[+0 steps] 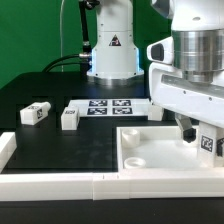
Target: Assemble one leg
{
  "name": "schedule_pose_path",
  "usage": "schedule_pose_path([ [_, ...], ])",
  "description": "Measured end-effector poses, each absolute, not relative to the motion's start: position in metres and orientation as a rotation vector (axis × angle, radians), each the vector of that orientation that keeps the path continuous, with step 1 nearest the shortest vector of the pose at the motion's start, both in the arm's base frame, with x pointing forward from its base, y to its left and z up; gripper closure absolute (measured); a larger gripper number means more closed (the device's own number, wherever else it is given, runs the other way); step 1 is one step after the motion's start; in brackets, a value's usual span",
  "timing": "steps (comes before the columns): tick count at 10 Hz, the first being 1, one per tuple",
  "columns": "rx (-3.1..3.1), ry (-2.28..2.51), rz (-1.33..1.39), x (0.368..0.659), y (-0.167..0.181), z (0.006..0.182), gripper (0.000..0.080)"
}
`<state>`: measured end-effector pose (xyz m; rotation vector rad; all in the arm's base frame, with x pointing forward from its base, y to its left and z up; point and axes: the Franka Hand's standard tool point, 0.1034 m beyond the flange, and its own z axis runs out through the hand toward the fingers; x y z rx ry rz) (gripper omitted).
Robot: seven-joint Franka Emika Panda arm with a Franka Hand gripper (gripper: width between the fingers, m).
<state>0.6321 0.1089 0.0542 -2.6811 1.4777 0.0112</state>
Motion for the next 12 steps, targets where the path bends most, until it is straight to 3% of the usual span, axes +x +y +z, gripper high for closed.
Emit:
schedule_pose_path([
  [3,-2.920,0.923,-0.011,0.632,0.105,0.053,0.0154],
  [12,-3.040,-0.693,0.053,0.626,0.116,0.060,0.0151],
])
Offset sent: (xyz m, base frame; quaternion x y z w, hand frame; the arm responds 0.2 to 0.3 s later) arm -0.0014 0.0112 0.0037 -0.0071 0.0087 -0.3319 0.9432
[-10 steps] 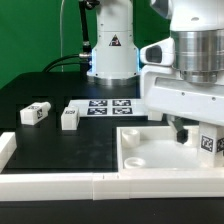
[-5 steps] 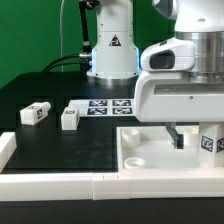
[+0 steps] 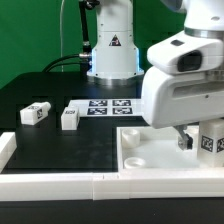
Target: Assemble one leg
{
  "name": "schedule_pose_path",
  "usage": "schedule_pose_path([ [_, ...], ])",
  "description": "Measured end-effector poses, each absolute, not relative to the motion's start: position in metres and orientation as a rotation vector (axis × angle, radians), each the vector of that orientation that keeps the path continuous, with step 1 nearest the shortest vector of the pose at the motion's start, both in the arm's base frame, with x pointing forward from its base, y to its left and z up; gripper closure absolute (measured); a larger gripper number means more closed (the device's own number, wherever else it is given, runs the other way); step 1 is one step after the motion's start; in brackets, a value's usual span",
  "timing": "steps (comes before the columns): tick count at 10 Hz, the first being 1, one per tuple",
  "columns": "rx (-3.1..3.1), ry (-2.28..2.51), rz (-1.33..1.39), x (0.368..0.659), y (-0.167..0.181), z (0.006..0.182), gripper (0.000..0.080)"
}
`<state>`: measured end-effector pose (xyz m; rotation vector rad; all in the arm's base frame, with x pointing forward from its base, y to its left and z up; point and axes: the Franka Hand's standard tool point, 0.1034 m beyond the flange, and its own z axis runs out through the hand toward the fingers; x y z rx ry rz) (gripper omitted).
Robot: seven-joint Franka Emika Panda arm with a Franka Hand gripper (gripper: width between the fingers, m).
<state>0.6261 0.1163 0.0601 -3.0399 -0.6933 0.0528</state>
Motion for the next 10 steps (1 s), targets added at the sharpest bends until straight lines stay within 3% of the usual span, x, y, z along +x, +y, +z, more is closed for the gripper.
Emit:
schedule_pose_path([
  [4,-3.002,-0.838,0.054,0.6259,0.1137,0.0585,0.0168],
  [6,-3.002,-0.837,0.055,0.6257,0.1136,0.0582,0.0514],
  [9,-3.017,-0.782,0.056,0.6257,0.1135,0.0580,0.0515],
  [10,-3.063,-0.510,0.057,0.6257,0.1132,0.0579,0.0515],
])
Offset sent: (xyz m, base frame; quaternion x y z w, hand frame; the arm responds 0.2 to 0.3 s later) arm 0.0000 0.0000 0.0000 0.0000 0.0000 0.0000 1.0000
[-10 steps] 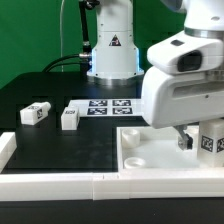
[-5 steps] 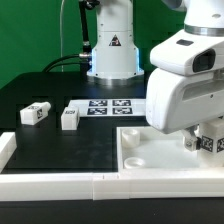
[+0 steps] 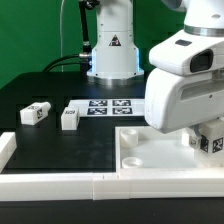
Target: Assemble one leg
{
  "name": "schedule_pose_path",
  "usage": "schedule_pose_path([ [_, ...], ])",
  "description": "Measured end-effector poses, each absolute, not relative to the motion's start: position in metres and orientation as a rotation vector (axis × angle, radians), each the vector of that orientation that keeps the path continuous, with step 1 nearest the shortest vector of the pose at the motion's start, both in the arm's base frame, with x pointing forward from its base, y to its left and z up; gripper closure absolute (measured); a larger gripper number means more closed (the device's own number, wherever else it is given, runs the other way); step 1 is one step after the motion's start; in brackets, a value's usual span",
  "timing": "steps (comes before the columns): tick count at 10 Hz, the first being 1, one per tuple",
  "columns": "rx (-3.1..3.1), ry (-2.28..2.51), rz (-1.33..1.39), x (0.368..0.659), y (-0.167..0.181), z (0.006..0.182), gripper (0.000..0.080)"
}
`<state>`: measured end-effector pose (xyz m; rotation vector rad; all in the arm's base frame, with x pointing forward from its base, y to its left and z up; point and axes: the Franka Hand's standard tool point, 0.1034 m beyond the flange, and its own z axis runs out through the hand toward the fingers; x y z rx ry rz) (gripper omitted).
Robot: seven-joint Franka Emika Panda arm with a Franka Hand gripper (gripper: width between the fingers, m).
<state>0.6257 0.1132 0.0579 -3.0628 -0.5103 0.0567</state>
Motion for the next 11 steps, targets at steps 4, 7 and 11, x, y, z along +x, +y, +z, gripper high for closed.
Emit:
schedule_pose_path([
  [4,-3.063,0.361,0.082,0.625,0.114,0.057,0.0515],
  [7,-2.953,0.926,0.106,0.622,0.105,0.055,0.0515],
  [11,-2.874,1.336,0.089,0.620,0.085,0.056,0.0514],
])
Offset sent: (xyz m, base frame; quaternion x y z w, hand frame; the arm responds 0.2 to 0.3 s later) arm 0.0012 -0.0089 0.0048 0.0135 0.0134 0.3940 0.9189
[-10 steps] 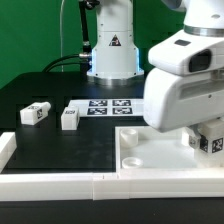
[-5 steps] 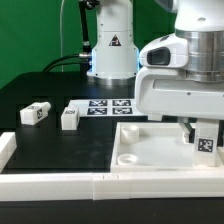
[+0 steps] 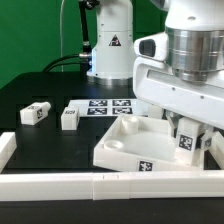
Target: Assemble one leg
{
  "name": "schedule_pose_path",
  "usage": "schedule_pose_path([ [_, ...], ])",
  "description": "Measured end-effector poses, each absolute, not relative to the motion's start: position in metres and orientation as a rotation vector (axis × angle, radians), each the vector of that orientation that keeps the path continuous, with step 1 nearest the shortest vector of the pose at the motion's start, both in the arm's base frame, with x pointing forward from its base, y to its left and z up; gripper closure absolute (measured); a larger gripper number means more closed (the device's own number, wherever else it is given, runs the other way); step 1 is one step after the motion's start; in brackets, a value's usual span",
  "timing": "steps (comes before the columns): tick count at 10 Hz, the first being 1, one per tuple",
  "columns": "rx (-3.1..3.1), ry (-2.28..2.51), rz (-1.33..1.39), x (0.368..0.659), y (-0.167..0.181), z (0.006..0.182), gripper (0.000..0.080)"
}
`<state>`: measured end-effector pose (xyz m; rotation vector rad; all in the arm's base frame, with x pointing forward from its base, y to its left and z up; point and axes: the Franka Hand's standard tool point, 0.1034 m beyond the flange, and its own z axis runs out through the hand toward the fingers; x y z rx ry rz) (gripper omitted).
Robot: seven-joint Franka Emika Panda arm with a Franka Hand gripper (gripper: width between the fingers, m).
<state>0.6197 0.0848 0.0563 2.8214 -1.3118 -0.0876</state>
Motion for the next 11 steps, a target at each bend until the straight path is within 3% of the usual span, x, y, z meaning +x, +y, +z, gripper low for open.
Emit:
schedule_pose_path([
  [2,2.825,-1.304,-0.089,0.6194,0.0855,0.0554,0.0263],
  [3,2.825,-1.304,-0.089,0.6193,0.0855,0.0553,0.0185],
  [11,2.824,-1.303,-0.091,0.6189,0.0854,0.0544,0.0150],
])
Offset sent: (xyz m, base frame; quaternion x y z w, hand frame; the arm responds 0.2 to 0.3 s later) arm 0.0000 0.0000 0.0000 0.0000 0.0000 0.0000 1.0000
